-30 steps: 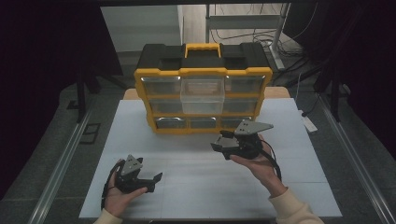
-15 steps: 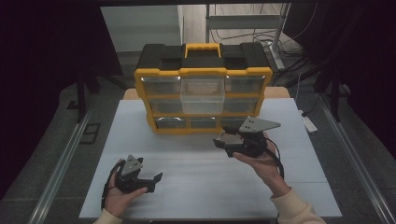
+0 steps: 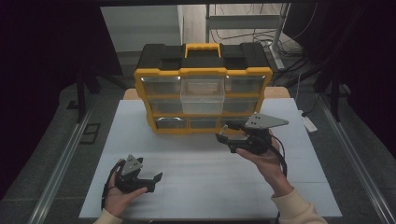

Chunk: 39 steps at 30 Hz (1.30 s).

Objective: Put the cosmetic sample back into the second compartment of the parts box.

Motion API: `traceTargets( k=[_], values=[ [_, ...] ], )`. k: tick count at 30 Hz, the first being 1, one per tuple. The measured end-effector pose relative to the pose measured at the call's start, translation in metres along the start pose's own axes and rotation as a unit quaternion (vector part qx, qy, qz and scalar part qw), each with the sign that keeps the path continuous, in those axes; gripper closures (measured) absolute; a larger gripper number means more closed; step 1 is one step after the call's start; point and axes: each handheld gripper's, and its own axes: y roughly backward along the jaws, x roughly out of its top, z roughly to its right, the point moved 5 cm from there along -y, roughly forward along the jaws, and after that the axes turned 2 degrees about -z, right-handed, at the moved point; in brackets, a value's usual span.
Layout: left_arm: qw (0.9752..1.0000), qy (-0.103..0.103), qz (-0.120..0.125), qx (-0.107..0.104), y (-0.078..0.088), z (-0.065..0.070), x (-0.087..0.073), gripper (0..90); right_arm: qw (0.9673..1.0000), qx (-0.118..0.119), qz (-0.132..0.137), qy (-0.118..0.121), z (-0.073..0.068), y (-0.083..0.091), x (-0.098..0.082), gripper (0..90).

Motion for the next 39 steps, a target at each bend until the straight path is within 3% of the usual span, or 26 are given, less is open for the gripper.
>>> traceTargets(
  k=[19,32,39],
  values=[
    [1.0000,0.001,-0.002,-0.003,0.000,0.000,0.000,6.4,0.9982,-0.012,0.058,-0.009,0.006,0.024,0.033,40.4],
    [1.0000,0.001,-0.002,-0.003,0.000,0.001,0.000,6.4,0.9969,-0.024,0.075,0.000,0.012,0.034,0.055,40.4],
    [1.0000,0.001,-0.003,-0.003,-0.001,0.001,0.000,6.5,0.9958,-0.029,0.087,-0.007,0.018,0.037,0.067,40.4]
  ],
)
